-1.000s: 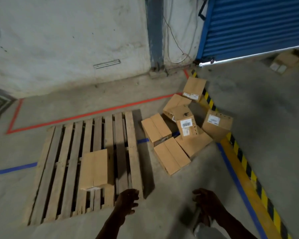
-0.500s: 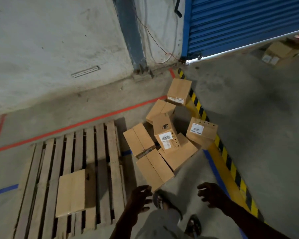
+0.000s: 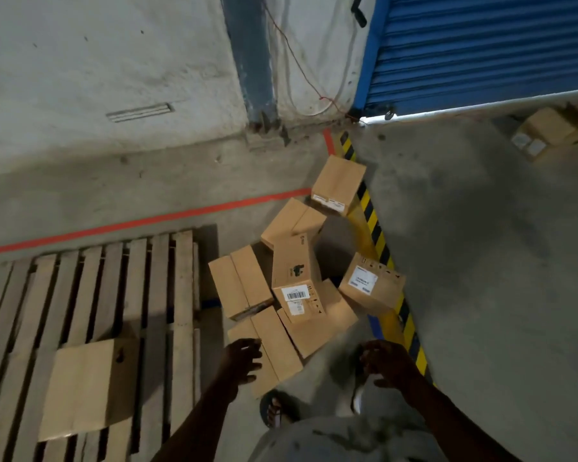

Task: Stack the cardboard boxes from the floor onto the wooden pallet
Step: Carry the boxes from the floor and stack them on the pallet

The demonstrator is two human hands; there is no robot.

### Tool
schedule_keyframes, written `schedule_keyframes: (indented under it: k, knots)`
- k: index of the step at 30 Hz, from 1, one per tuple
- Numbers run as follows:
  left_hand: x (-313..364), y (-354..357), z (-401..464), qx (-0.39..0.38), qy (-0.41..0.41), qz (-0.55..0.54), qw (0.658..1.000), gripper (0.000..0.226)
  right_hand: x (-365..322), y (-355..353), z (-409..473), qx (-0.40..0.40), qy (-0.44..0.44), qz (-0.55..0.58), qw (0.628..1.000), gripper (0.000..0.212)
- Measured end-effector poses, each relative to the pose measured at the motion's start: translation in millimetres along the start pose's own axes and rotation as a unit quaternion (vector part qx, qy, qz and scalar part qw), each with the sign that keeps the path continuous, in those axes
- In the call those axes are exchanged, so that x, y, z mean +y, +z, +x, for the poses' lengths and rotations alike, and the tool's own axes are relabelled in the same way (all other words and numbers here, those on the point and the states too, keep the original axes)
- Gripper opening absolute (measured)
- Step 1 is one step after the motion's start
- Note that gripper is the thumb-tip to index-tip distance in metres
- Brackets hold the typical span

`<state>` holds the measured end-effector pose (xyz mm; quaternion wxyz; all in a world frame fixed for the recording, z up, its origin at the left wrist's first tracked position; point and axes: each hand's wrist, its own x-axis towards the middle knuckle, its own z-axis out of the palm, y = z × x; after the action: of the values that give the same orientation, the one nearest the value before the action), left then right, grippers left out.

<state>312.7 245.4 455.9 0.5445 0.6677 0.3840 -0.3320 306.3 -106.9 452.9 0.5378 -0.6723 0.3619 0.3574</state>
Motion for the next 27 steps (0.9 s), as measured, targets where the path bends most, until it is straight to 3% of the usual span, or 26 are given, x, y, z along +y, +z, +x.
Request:
schedule_keyframes:
  k: [3,7,10,12,13,15,18,20,23,25,27]
  knots:
    - [26.3,26.6,20.0,0.016,-0.015,-0.048,0.999,0.017,-19.8,-20.7,59.8,-0.010,0.033,-0.027,0.999,0.020]
    - [35.1,69.5,54.9,0.081,-0.074,-0.125,0.986,0.018,-54.1,-49.5,142.3,-0.066,0.064,-0.145,0.985,0.010]
    - [31.6,114.0,83.2,0.135,-0.150,-0.189,0.961,0.020,-103.0,-67.7,213.6,-0.099,0.014,-0.263,0.960,0.057]
    - [33.7,146.6,108.1,0.142,-0.171,-0.209,0.952,0.019,-129.1,-77.9,272.5,-0.112,-0.056,-0.302,0.945,0.038]
    - [35.4,162.2,124.3,0.131,-0.173,-0.211,0.953,0.018,-138.7,-83.2,304.9,-0.123,-0.034,-0.322,0.938,0.019]
    - [39.5,187.4,156.3,0.097,-0.174,-0.193,0.961,0.020,-162.9,-92.1,365.7,-0.112,0.023,-0.339,0.934,0.024]
    - [38.6,203.7,216.1,0.096,-0.141,-0.177,0.969,0.045,-201.3,-81.2,437.0,-0.100,0.012,-0.356,0.929,0.026]
    - [40.2,199.5,260.3,0.164,-0.116,-0.181,0.963,0.057,-220.2,-68.7,476.5,-0.076,-0.033,-0.347,0.934,0.019]
    - [41.9,174.8,325.4,0.303,-0.048,-0.147,0.940,0.088,-227.2,-36.4,510.7,-0.101,-0.005,-0.247,0.964,0.013]
    - [45.1,155.7,355.2,0.355,0.023,-0.100,0.929,0.085,-214.5,-13.8,513.4,-0.110,0.008,-0.227,0.968,0.024]
    - [51.6,142.9,380.3,0.365,0.062,-0.088,0.925,0.067,-180.5,7.9,514.0,-0.129,0.054,-0.210,0.968,0.034]
